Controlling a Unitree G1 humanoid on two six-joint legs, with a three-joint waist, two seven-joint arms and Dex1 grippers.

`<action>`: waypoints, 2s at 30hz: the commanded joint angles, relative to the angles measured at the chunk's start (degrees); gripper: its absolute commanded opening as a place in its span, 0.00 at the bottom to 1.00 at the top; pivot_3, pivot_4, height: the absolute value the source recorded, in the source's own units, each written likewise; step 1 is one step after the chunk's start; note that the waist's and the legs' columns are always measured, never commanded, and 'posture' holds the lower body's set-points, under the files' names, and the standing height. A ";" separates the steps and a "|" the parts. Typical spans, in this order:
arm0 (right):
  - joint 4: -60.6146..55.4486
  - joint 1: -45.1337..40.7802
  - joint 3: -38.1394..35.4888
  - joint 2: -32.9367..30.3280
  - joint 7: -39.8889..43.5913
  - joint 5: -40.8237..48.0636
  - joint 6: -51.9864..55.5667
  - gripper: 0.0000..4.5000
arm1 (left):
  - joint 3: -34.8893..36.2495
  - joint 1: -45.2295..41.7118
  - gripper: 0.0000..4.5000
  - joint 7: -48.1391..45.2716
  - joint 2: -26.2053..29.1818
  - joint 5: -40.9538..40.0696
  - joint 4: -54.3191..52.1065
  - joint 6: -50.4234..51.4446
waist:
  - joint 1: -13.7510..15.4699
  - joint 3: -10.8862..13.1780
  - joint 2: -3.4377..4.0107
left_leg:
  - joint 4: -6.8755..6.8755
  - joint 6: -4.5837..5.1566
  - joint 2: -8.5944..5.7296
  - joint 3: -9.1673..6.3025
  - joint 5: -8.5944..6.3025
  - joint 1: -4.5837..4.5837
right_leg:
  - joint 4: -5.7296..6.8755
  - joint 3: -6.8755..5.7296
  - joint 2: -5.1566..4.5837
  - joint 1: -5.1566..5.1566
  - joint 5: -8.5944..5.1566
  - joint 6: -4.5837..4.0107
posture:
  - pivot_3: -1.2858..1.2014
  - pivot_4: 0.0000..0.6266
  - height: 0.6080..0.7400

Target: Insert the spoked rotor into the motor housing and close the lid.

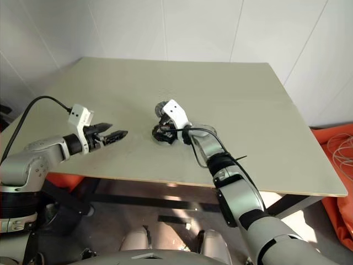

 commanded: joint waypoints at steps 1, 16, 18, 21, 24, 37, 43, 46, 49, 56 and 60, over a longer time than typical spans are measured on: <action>-2.96 -0.13 -0.91 -0.01 0.26 1.01 0.17 0.80 | 0.19 -1.29 1.00 -0.15 0.55 0.32 -1.23 -1.39 | 0.00 0.00 0.00 | 0.00 0.00 0.00 0.00 0.00 0.00 | 0.00 0.00 0.00 0.00 0.00 0.00 | 0.52 0.00 1.00; -4.39 0.32 -1.17 -0.21 1.08 1.51 1.33 0.01 | -0.07 -1.42 1.00 -0.12 0.45 1.05 -1.17 -1.67 | 0.00 0.00 0.00 | -0.01 0.00 0.00 0.00 0.00 0.00 | 0.00 0.00 0.00 -0.01 0.00 0.00 | 0.52 0.00 1.00; -4.27 0.16 -1.16 -0.24 0.85 1.49 1.27 0.01 | -0.10 -1.44 1.00 -0.12 0.47 1.11 -1.16 -1.67 | 0.00 0.00 0.00 | -0.01 0.00 0.00 0.00 0.00 0.00 | 0.00 0.00 0.00 -0.01 0.00 0.00 | 0.52 0.00 1.00; -3.64 -0.09 -1.12 -0.12 0.48 1.46 1.11 0.01 | -0.12 -1.43 1.00 -0.09 0.46 1.15 -1.18 -1.70 | 0.00 0.00 0.00 | -0.01 0.00 0.00 0.00 0.00 0.00 | 0.00 0.00 0.00 -0.01 0.00 0.00 | 0.52 0.00 1.00; -0.52 0.24 -0.97 0.85 -0.91 1.05 0.34 0.01 | -0.19 -1.41 1.00 -0.07 0.48 1.23 -1.29 -1.77 | -0.01 0.00 0.00 | -0.01 0.00 0.00 0.00 0.00 0.00 | 0.00 0.00 0.00 -0.01 0.00 0.00 | 0.52 0.00 1.00; -2.90 0.89 -1.57 1.18 -0.45 1.75 0.15 0.01 | -0.38 -1.25 1.00 -0.04 0.55 1.49 -1.37 -1.81 | 0.01 0.00 0.00 | -0.01 0.00 0.00 0.00 0.00 0.00 | 0.00 0.01 0.00 -0.02 0.00 0.00 | 0.52 0.00 1.00; -6.97 -0.26 -3.00 0.57 -0.65 2.89 1.82 0.01 | -0.66 -1.26 1.00 -0.13 0.54 1.35 -1.26 -1.93 | -0.01 0.00 0.00 | -0.03 0.00 0.00 0.00 0.00 0.00 | 0.00 0.01 0.02 -0.03 0.00 0.00 | 0.52 0.00 1.00; -6.29 -0.70 -2.98 0.31 -0.95 2.80 1.72 0.01 | -0.74 -1.28 1.00 -0.18 0.61 1.36 -1.13 -2.05 | 0.02 0.00 0.00 | -0.04 0.00 0.01 0.00 0.00 0.00 | -0.01 0.01 0.02 -0.03 0.00 0.00 | 0.52 0.00 1.00; -4.43 -0.73 -2.68 0.36 -1.38 2.37 0.95 0.01 | -0.80 -1.33 1.00 -0.21 0.70 1.37 -1.04 -2.17 | 0.01 0.00 0.00 | -0.03 0.00 0.00 0.00 0.00 -0.01 | -0.01 0.01 0.02 -0.03 0.00 0.00 | 0.52 0.00 1.00; 1.03 -0.48 -1.97 0.72 -2.72 0.82 -1.33 0.01 | -0.66 -1.08 1.00 -0.12 1.01 1.47 -1.35 -2.14 | 0.00 0.00 0.00 | -0.03 0.00 0.00 0.00 0.00 -0.01 | -0.01 0.01 0.02 -0.04 0.00 0.00 | 0.52 0.00 1.00; 1.17 -0.61 -2.07 0.89 -3.13 0.68 -1.83 0.01 | -0.66 -1.12 1.00 -0.01 1.02 1.58 -1.33 -2.21 | -0.02 0.00 0.00 | -0.03 0.00 0.01 0.00 0.00 -0.02 | -0.01 0.01 0.03 -0.05 0.00 0.00 | 0.52 0.00 1.00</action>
